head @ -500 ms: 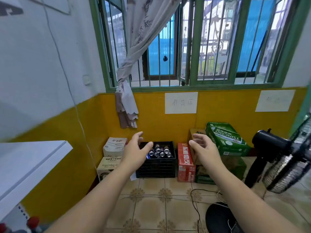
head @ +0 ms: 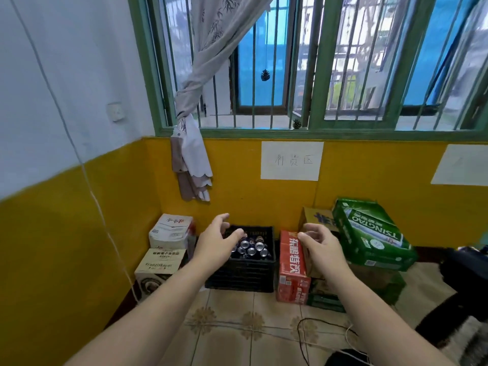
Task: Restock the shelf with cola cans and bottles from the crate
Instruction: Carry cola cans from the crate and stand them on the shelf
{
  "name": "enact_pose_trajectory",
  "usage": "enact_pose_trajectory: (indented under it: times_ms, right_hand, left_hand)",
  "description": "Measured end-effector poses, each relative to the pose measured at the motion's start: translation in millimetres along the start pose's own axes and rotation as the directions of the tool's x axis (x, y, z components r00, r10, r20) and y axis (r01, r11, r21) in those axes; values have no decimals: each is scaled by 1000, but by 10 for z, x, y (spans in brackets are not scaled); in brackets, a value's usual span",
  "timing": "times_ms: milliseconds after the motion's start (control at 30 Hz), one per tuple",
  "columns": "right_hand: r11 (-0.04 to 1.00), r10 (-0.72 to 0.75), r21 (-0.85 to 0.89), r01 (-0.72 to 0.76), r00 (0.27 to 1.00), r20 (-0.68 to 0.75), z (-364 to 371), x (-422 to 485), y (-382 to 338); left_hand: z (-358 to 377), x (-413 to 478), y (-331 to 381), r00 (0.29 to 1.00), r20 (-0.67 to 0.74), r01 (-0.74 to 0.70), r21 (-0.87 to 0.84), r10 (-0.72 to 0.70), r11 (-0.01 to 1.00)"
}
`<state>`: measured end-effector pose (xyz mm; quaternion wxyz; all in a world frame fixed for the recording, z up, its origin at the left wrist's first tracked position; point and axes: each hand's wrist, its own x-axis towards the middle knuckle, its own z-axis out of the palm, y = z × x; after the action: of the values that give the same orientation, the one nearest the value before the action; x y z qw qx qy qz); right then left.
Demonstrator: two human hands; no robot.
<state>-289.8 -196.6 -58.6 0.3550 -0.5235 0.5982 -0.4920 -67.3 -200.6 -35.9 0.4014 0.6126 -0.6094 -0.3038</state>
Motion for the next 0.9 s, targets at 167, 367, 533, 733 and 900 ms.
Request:
enact_pose_trajectory:
  times_ms: [167, 367, 533, 733, 900]
  right_hand:
    - [999, 33, -38, -31, 999, 41, 235, 754, 68]
    - [995, 55, -84, -49, 996, 70, 860, 1673, 258]
    - [989, 111, -103, -106, 992, 51, 1383, 2494, 360]
    - [972, 201, -122, -200, 980, -6, 1740, 3231, 514]
    - [943, 292, -159, -292, 956, -18, 1898, 3798, 865]
  left_hand:
    - [66, 652, -244, 996, -28, 82, 20, -81, 996]
    - [40, 1658, -729, 991, -59, 122, 16, -121, 992]
    - [-32, 2682, -1010, 993, -5, 119, 15, -119, 993]
    - [20, 3758, -1229, 991, 66, 115, 33, -117, 993]
    - [367, 4265, -1531, 971, 146, 186, 22, -188, 982]
